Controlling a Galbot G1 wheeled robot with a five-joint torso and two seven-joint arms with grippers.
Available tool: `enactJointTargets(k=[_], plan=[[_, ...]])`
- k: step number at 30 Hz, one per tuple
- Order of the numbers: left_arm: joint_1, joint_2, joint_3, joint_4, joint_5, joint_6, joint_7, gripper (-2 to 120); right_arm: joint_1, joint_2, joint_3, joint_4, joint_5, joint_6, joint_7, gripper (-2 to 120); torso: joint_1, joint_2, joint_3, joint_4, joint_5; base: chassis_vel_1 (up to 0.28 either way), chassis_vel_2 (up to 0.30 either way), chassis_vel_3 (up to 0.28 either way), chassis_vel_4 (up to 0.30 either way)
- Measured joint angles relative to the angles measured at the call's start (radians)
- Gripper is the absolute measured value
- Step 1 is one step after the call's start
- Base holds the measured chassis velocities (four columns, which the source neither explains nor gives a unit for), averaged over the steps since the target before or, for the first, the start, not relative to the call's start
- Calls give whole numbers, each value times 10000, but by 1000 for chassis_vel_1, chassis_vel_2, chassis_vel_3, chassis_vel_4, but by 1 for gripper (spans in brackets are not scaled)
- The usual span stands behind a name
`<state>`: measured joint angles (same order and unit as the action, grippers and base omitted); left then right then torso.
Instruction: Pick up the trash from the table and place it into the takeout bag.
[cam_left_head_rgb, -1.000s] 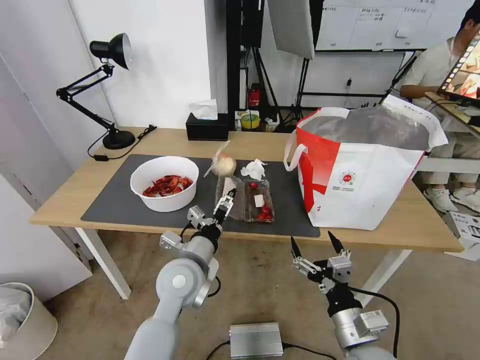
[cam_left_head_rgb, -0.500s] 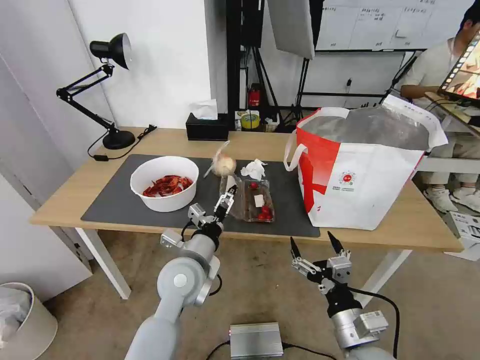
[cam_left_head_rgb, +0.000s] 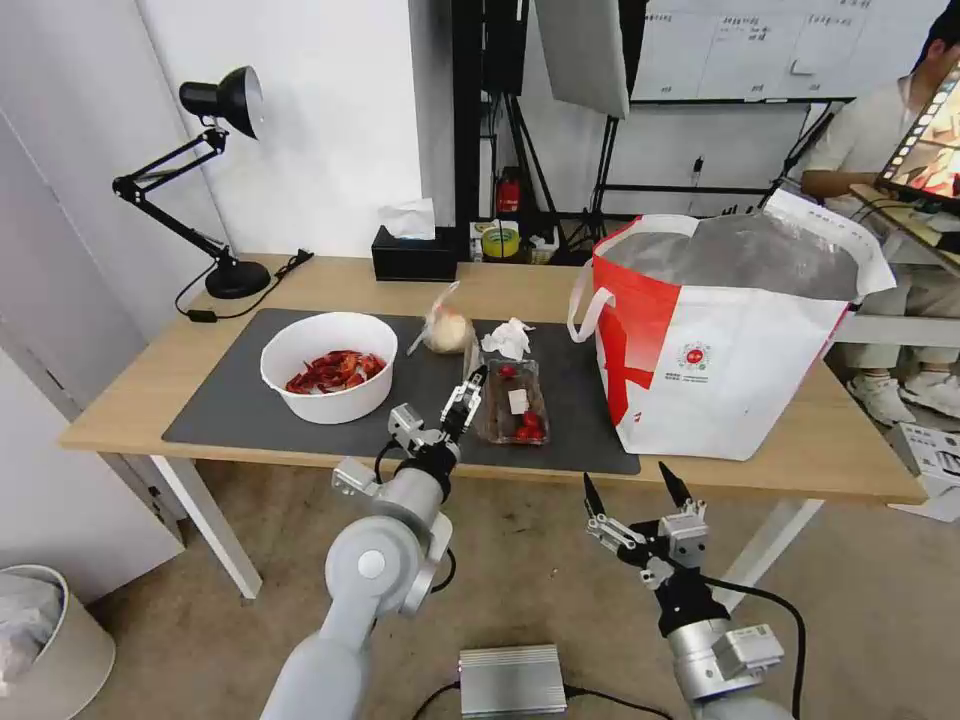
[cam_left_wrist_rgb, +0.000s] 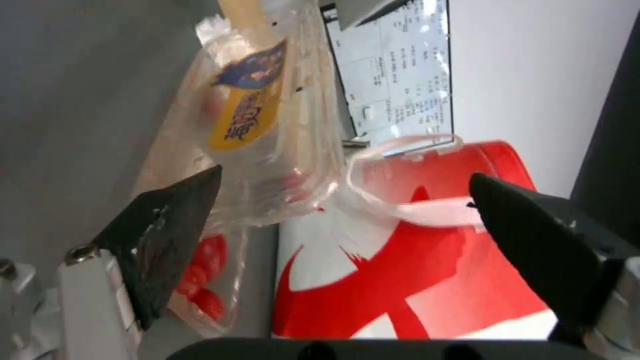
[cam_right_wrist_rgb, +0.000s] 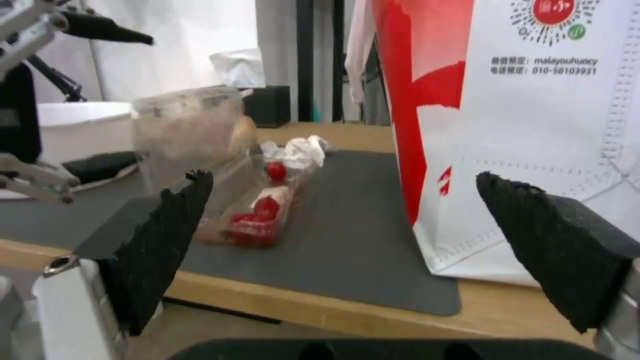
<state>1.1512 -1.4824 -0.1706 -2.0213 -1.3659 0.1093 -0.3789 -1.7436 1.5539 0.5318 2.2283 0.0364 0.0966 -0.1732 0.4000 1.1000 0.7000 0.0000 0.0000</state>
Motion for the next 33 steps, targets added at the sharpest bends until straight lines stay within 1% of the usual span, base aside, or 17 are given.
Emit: enactJointTargets(k=[12,16,19,24,26,27,28,30,32,33], plan=[[-5,-253,424,52,96,33,164,100,-102,96,28,93,-16,-8,12,100,0,-1,0,0,0,0,0,0,0],[-33,-288,464,61,418,74,272,100,-146,63,109,171,-17,-7,19,100,0,0,0,0,0,0,0,0,0],[-35,-40,485,49,813,111,629,100,-206,43,136,227,-17,8,20,100,0,0,0,0,0,0,0,0,0],[-73,248,598,-33,892,296,875,100,-251,26,150,288,-10,32,24,100,0,0,0,0,-1,0,0,0,0],[-153,512,761,-43,888,382,1044,100,-273,20,165,343,3,38,29,100,0,0,0,0,-1,0,0,0,0],[-260,710,915,-46,907,460,1099,98,-294,4,176,380,16,39,30,100,0,0,0,0,-2,0,0,0,0],[-260,710,915,-46,907,460,1099,98,-294,4,176,380,16,39,30,100,0,0,0,0,-2,0,0,0,0],[-523,1016,1136,-35,1016,571,1191,90,-321,-49,196,414,41,40,32,100,0,0,0,0,-1,0,0,0,0],[-539,1030,1147,-33,1023,577,1197,88,-322,-55,197,416,45,41,32,100,-1,0,0,0,-1,0,0,0,0],[-819,1244,1350,49,1146,661,1255,80,-324,-84,216,428,80,42,32,100,0,0,-1,1,-1,0,0,0,0]])
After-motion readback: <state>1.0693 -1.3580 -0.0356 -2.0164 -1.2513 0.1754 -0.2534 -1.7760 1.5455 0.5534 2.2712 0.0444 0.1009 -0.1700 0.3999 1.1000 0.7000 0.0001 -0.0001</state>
